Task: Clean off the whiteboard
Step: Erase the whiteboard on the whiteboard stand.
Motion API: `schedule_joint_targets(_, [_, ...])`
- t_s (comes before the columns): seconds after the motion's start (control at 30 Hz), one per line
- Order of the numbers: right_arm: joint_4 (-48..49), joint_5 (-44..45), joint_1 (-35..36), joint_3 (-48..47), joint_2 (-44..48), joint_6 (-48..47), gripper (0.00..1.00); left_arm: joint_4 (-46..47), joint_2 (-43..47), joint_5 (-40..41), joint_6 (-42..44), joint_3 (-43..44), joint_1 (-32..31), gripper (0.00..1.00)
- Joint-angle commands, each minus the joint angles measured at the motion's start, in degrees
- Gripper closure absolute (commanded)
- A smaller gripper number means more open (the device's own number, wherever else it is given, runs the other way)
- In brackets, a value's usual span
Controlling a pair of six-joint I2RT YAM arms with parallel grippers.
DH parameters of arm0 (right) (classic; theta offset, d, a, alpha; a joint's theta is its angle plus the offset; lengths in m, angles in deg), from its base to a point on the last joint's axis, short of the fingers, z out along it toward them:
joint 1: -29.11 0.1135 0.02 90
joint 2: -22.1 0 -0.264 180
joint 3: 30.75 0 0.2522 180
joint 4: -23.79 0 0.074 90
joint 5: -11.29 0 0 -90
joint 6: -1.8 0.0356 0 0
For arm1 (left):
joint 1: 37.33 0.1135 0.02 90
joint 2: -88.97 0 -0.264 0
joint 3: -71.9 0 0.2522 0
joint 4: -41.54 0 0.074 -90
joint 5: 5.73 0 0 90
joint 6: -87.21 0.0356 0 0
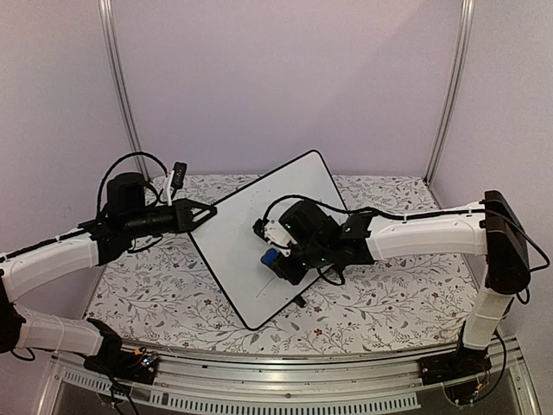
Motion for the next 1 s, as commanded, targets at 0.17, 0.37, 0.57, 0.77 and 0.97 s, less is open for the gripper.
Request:
schedule_joint_targets(0.17, [-1.1, 0.5, -2.4, -0.2, -0.9, 2.4, 1.00, 5.9, 1.7, -3.2, 0.6, 1.4, -0.8, 1.00])
schedule_joint_targets(0.37, [-0.6, -0.7, -7.1, -4.2, -0.5, 2.7, 1.00, 5.9, 1.7, -3.3, 0.6, 1.4, -0.9, 1.00])
schedule_joint_targets(0.57, [-1.2, -1.1, -9.8, -9.0, -1.7, 1.6, 1.00, 5.8, 1.6, -3.2, 0.7, 1.4, -0.8, 1.00])
schedule_joint_targets(0.77, [-1.5, -1.4, -10.1, -9.2, -2.9, -0.2, 1.00, 5.7, 1.6, -3.0, 0.8, 1.5, -0.8, 1.00])
schedule_joint_targets(0.97, [-0.8, -1.2, -10.4, -2.9, -1.5, 0.7, 1.00, 5.7, 1.6, -3.3, 0.8, 1.5, -0.7, 1.00])
